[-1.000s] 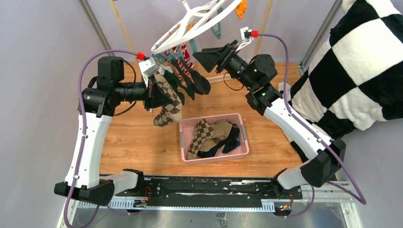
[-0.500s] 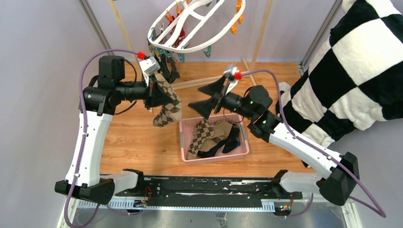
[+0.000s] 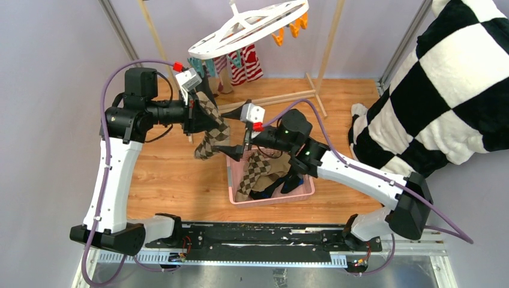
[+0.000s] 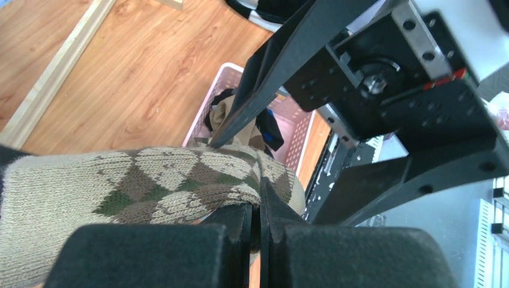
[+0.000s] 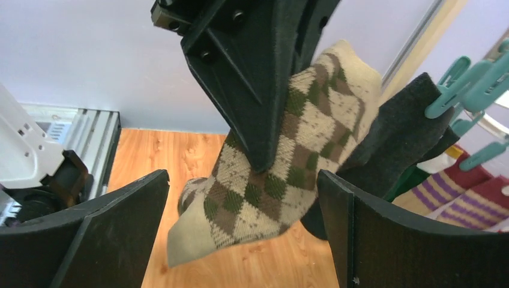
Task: Remove the socks clipped to the hanger
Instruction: Place the sock in the bin.
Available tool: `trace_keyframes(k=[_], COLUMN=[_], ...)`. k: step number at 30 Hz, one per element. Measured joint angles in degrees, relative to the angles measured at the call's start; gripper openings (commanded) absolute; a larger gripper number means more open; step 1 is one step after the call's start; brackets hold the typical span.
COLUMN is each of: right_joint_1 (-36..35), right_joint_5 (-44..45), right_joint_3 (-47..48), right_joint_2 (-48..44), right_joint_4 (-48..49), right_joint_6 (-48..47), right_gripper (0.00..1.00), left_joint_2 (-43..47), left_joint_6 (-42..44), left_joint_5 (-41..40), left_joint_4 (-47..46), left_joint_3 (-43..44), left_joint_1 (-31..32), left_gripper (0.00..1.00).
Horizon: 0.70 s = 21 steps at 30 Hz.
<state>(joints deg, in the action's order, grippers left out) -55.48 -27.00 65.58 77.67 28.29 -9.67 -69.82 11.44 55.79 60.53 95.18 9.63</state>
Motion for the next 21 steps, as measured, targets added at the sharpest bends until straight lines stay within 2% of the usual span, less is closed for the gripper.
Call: trace_keyframes(k=[3,5,6,9,10,13,14,21], right_joint_1=[-1.49,-2.27,-2.56,-2.49,-2.45,-2.69,-2.69,-2.12], right_joint_5=[-0.02,-0.04,0.13,0.96,1.03,1.07,1.14,4.52], right_joint_3=[1.95,2.27,2.32,2.47,2.47,2.43,2.32,-3.32], right_joint_2=[2.62,3.32,3.52,3.56,3.5,3.15,2.82,-4.87], right_joint_4=[-0.66,-1.18,-1.51,-2.58,-3.15,-5.22,-5.9,-11.02], right_joint_6=[-3.96,-5.6,-6.38,-7.69,-7.74,-7.67,-7.58,-4.37], right_gripper=[0.84,0.63,0.49,0.09,0.02,0.0,0.0,0.0], left_joint_2=[-0.09,-0.17,-0.24,-0.31,-0.33,-0.5,-0.5,0.59], left_joint_6=[-0.66,-1.03,-1.25,-2.01,-2.34,-3.17,-3.06,-3.02], left_joint_5=[0.09,0.07,0.13,0.26,0.15,-0.85,-1.25,-7.39], left_joint_4=[-0.02,0.0,0.13,1.36,1.7,1.05,0.9,0.81], left_joint_3=[0.31,0.39,0.48,0.63,0.83,1.64,1.73,1.99], left_joint_1=[0.0,0.0,0.0,0.0,0.0,0.0,0.0,-0.17], left_gripper=[0.01,0.06,0.13,0.45,0.58,0.91,0.99,1.0])
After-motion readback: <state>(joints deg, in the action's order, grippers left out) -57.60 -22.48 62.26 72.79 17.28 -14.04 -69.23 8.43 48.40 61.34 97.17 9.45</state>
